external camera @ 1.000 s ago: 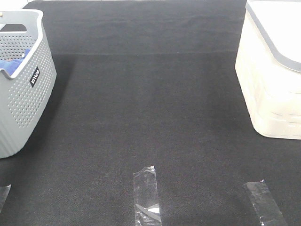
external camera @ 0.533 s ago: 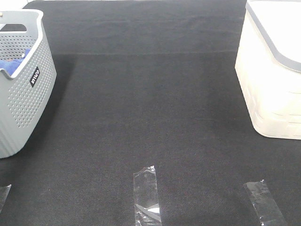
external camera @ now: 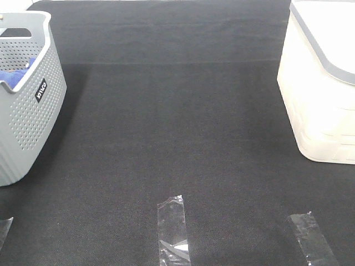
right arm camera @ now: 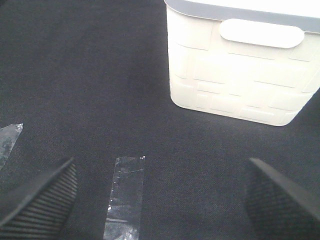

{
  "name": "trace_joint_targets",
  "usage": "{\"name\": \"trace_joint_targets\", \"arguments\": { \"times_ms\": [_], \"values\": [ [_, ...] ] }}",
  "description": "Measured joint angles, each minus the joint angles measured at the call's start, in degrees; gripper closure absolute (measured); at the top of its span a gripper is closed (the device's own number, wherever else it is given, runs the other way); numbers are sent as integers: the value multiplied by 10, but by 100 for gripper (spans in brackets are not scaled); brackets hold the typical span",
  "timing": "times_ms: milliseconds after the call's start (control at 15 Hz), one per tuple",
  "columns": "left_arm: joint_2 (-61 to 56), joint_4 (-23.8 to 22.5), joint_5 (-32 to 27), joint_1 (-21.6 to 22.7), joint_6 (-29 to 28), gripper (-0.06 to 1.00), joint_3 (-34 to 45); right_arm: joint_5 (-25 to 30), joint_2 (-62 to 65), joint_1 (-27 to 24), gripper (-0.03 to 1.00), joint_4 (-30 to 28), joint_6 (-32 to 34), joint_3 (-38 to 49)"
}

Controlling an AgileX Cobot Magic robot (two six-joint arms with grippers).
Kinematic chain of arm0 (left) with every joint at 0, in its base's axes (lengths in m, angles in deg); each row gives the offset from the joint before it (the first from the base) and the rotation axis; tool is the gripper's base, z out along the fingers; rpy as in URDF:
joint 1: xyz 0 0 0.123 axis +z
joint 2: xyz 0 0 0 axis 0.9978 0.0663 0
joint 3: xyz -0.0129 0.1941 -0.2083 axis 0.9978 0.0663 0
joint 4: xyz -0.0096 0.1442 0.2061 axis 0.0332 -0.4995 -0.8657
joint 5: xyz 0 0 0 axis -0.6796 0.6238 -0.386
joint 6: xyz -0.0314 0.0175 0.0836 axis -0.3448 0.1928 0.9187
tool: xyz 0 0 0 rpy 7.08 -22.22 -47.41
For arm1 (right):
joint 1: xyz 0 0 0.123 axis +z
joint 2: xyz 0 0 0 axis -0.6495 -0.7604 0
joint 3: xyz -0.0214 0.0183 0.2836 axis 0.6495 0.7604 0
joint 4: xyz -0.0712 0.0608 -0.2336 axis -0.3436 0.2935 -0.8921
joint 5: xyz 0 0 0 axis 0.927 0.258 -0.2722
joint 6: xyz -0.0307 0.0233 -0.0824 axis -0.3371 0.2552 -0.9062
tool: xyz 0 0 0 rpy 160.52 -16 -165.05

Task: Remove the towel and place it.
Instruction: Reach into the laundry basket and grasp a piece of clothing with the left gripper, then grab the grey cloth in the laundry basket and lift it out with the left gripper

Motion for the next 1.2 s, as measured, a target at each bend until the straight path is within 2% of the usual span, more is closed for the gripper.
{"name": "trace_joint_targets", "arguments": {
  "times_ms": [333,800,1200],
  "values": [
    [1,-1,-24,1,0,34,-1,0,0,0,14,0,0,0],
    [22,3,-18,1,-5,39,-1,0,0,0,14,-1,0,0],
    [22,3,-14,1,-7,65,-1,0,0,0,14,-1,0,0]
  ]
}}
